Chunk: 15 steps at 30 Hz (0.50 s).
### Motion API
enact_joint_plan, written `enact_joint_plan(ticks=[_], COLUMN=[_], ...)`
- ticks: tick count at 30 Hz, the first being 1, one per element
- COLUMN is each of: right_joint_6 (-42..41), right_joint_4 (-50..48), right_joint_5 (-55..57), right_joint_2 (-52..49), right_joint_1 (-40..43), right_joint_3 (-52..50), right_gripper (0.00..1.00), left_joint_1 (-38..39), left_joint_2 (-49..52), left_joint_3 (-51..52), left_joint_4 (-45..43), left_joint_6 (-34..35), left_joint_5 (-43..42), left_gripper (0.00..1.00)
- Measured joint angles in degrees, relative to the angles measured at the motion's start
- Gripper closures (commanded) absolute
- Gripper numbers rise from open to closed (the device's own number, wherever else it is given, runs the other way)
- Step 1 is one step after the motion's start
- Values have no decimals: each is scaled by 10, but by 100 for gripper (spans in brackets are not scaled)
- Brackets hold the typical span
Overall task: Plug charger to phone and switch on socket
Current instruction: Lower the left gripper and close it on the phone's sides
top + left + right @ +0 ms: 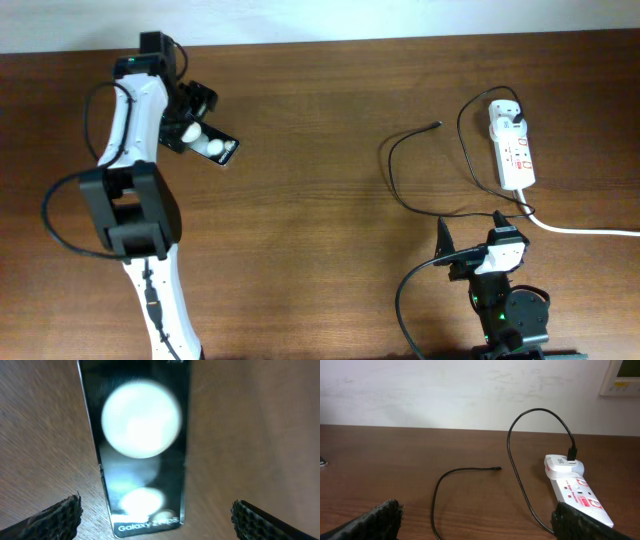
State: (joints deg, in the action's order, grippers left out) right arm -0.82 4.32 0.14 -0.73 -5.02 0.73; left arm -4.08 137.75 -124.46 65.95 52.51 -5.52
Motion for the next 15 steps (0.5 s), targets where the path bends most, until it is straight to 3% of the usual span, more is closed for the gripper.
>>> enact_joint_plan(ticks=[15], right_joint_6=[0], right_joint_4=[0], right_joint_5=[0], right_joint_2=[0], right_joint_1=[0], right_joint_3=[0], right_gripper=[2], left_joint_1=[14], left_joint_2=[56], left_joint_3=[-10], left_joint_4=[-9], left_joint_6=[-9], left_joint_5=[58], left_gripper=[1])
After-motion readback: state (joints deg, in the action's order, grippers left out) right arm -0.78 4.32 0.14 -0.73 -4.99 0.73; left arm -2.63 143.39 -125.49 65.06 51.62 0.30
